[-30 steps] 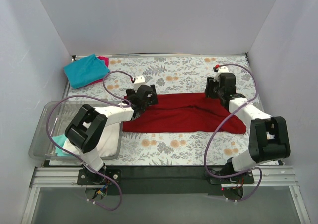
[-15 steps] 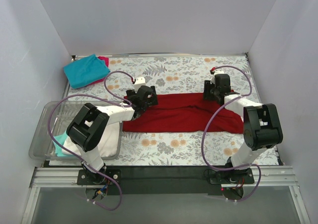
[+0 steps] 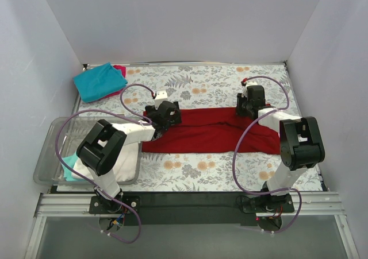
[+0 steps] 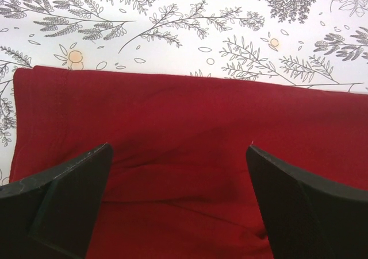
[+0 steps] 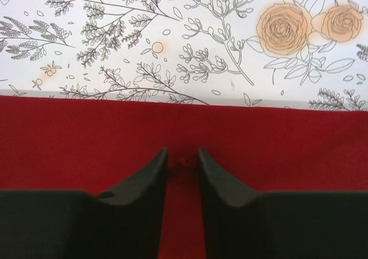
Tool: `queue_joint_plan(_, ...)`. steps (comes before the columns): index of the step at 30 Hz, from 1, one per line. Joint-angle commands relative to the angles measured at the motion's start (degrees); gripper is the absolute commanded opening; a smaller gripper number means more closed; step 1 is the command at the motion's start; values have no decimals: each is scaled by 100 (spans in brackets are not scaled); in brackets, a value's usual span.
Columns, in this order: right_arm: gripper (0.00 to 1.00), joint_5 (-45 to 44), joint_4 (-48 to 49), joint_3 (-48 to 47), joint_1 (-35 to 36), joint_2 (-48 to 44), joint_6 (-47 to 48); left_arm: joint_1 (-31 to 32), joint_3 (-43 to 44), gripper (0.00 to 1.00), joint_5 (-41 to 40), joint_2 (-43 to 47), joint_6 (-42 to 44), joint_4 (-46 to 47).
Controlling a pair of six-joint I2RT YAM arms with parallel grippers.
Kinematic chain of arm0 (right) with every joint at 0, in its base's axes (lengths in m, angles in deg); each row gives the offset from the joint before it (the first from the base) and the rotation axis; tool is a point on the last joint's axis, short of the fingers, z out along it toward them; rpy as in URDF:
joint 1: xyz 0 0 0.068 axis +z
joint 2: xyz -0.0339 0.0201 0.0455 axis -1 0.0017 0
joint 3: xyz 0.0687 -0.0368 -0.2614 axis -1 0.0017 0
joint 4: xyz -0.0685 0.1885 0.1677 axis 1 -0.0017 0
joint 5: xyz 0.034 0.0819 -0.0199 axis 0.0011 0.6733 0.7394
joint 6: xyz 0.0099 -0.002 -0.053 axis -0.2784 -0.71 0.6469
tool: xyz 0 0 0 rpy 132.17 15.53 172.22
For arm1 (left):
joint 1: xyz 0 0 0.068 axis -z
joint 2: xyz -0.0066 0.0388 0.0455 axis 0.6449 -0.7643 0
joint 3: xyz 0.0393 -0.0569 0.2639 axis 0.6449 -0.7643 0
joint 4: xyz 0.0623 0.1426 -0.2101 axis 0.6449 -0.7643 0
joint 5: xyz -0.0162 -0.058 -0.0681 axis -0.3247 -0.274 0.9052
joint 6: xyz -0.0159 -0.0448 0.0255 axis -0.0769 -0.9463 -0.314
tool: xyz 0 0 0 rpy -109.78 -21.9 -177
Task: Fold and stack the t-shirts
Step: Fold the tshirt
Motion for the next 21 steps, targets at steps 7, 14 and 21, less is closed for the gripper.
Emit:
queue_joint_plan(7, 1, -32, 216, 93, 248, -583, 6, 5, -176, 95, -238, 425, 71, 18)
queue_joint_plan(14, 1, -507, 207, 1094, 644, -1795, -187, -4, -263, 95, -256, 495, 62, 45)
queue_joint_plan(21, 1, -797, -249, 1781, 881, -2702, -451, 5, -299, 95, -177, 486, 62, 80)
